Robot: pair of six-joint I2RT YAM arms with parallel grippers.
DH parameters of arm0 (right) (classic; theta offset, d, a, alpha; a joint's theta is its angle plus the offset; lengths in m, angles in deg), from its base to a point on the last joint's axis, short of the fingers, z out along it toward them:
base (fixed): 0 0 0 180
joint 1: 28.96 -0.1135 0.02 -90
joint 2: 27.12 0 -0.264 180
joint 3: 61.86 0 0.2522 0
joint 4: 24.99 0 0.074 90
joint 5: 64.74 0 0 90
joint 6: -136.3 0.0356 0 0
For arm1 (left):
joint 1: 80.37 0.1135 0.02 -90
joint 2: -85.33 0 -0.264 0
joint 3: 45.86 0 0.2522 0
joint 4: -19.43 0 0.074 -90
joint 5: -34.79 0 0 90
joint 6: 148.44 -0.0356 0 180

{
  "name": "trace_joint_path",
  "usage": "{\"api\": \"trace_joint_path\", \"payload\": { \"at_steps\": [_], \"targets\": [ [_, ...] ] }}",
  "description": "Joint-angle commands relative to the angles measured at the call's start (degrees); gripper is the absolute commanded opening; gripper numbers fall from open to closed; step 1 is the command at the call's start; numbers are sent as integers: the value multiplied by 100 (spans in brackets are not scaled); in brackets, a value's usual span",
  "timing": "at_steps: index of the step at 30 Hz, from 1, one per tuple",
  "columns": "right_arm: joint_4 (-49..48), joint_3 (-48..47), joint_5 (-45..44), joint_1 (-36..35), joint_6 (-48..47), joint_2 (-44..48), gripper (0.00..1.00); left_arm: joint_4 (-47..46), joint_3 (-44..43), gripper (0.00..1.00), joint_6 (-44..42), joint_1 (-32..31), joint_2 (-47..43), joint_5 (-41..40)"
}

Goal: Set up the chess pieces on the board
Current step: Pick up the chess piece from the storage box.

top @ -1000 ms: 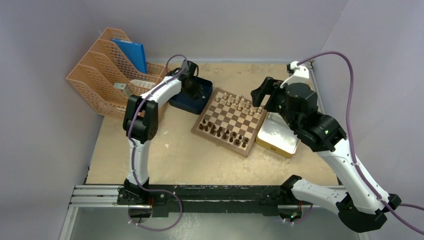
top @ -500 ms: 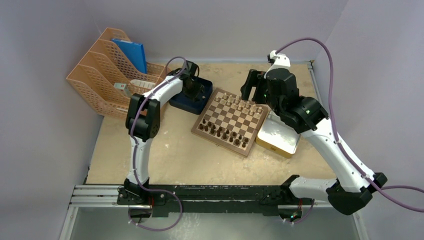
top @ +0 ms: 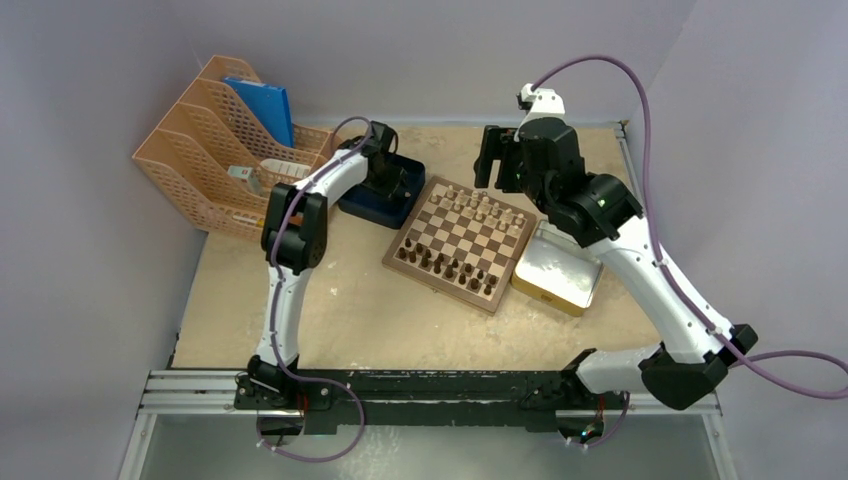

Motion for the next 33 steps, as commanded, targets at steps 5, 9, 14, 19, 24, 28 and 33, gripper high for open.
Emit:
{"api": "trace_joint_path", "payload": {
  "at_steps": [5,9,14,19,24,28,33],
  "targets": [
    [-14,-325,-88,-13,-213,-92,81,-8,-134,35,260,21,164,323],
    [-40,-303,-109,-14,-220,-85,81,215,-283,34,277,19,226,597],
    [-142,-234,-125,-13,-179,-13,81,326,-246,30,331,17,270,617],
    [-174,-165,-176,-10,-84,95,81,336,-254,24,297,26,208,481],
    [-220,-151,-46,-11,-36,201,81,184,-301,16,-22,26,-102,126],
    [-244,-209,-65,-10,12,245,81,90,-176,13,-125,26,-394,-69],
    [-411,123,6,-14,157,472,81,-308,251,13,-164,1,-866,-217]
  ]
}}
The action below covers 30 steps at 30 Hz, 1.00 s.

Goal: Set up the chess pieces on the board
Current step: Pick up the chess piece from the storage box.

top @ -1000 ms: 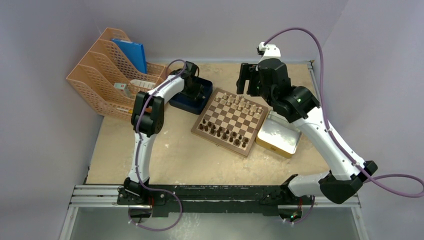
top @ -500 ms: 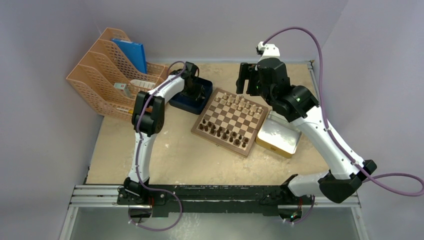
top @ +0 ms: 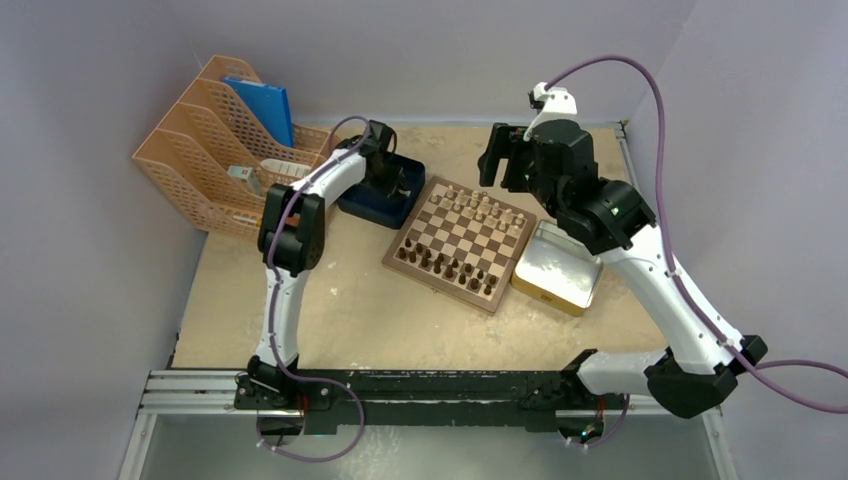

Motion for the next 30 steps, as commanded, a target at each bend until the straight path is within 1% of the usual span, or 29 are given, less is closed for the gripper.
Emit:
{"api": "trace_joint_path", "payload": {
  "at_steps": [1,5,9,12,14,17,19,21,23,27,29,30],
  "targets": [
    [-339,206,-1,-18,218,331,81,-430,237,13,-197,-3,-886,-389],
    [-423,525,55,-11,396,625,82,-509,301,13,-440,-16,-1070,-461],
    [-481,985,297,-10,580,864,83,-464,356,13,-696,-67,-1247,-439],
    [-595,1185,291,-10,496,785,83,-492,412,14,-1125,-115,-1462,-492],
    [-705,1252,451,-14,491,692,84,-654,549,14,-1542,-182,-1671,-631],
    [-961,1446,852,-10,589,621,85,-1263,1098,14,-2133,-319,-2153,-730],
    [-1268,1673,1177,-10,574,627,86,-1863,1538,14,-2501,-421,-2527,-646],
    [-1608,1871,1404,-2,441,630,85,-2180,1790,14,-2818,-535,-2822,-574],
    [-1926,2003,1665,45,314,575,85,-2243,1903,14,-3010,-650,-3066,-449],
    [-2432,2144,2725,240,38,278,80,-2314,2095,14,-3096,-755,-3565,49],
    [-2651,2213,3043,259,-136,146,75,-2093,2033,13,-3129,-780,-3764,304],
    [-2779,2251,3157,279,-216,99,73,-1801,1893,13,-3096,-781,-3798,412]
  ]
}}
